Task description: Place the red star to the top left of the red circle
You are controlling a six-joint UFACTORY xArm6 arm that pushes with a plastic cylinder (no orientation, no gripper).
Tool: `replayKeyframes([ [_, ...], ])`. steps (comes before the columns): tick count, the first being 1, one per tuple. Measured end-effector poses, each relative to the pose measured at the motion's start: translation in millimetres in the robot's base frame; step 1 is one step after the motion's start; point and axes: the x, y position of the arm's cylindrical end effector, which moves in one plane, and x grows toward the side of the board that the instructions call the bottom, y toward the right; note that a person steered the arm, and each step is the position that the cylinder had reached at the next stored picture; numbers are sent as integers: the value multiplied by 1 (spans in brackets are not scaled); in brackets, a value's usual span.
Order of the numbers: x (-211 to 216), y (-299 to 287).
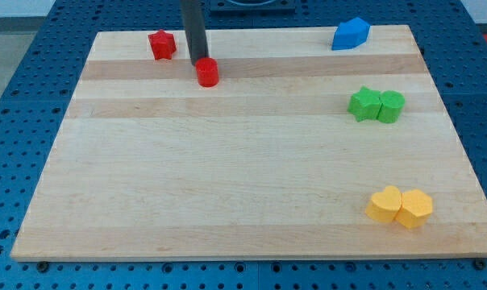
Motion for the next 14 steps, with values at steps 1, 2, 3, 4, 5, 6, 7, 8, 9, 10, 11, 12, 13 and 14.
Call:
replayKeyframes([
  [1,24,24],
  [2,51,45],
  [3,57,55],
  [4,26,52],
  [5,-10,46],
  [6,-39,38],
  [7,-65,14],
  [8,-82,-13],
  [9,-92,-40],
  [10,-91,-60],
  [11,-91,-83],
  [12,-89,-97],
  [13,-75,-97],
  [14,-57,-94],
])
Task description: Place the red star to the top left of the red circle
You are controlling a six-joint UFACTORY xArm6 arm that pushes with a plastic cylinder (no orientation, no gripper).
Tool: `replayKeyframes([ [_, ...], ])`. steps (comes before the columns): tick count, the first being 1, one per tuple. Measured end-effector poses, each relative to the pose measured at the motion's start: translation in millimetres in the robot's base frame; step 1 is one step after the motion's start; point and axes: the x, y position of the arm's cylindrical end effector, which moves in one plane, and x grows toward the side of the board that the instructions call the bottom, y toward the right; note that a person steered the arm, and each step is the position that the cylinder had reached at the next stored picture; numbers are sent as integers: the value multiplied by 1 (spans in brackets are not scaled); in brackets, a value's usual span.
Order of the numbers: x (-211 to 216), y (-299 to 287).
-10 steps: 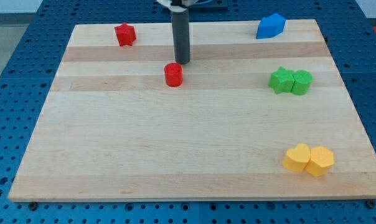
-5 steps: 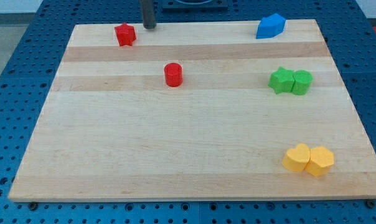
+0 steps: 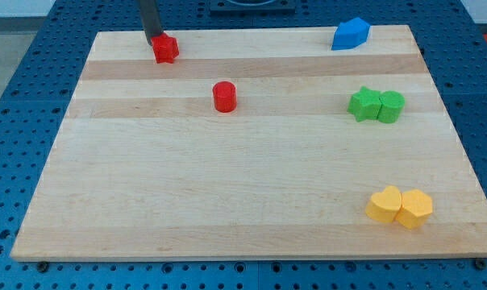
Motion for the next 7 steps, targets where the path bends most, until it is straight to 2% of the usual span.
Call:
replayKeyframes([
  [4,60,29],
  [7,72,44],
])
